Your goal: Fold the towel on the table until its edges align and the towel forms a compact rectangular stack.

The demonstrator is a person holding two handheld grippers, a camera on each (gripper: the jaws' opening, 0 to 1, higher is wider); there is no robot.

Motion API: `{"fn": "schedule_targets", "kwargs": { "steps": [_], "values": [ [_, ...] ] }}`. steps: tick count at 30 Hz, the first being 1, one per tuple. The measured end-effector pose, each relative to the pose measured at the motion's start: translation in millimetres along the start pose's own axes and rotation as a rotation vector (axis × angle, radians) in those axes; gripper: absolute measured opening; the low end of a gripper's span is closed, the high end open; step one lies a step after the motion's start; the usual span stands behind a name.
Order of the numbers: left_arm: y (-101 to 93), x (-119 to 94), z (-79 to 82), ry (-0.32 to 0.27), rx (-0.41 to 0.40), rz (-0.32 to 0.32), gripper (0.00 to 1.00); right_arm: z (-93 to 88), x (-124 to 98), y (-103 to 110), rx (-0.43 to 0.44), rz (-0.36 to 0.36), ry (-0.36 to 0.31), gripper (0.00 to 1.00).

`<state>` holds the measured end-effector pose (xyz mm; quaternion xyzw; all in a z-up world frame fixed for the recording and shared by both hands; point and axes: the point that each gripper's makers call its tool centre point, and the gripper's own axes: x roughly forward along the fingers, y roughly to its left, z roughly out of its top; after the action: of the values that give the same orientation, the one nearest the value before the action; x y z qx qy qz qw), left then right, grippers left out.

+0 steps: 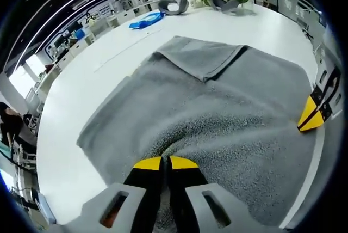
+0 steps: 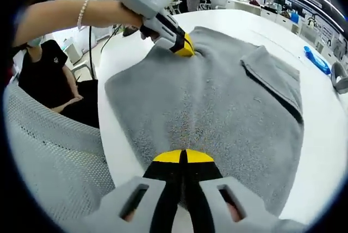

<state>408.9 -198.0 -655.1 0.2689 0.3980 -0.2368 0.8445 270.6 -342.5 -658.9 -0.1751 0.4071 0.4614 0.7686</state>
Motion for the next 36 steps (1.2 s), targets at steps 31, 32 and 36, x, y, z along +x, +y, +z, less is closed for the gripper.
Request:
{"fn": "schedule_targets", "kwargs": {
  "steps": [31,32,36],
  "values": [
    [-5.0,5.4,10.1,-0.006,0.112,-0.016,0.03,81.5,-6.1,-98.5,-0.144,-0.164,-0.205,0.09],
    [-5.0,5.3,10.1,-0.007,0.113,-0.016,0.03,83.0,-4.9,-103.5,-0.150,-0.178,-0.202,0.09],
    [-4.3,4.9,9.7,-0.020,0.097,-0.022,0.03,93.2,3.8,-122.1,-0.156,-0.215,-0.202,0.12]
  ]
}}
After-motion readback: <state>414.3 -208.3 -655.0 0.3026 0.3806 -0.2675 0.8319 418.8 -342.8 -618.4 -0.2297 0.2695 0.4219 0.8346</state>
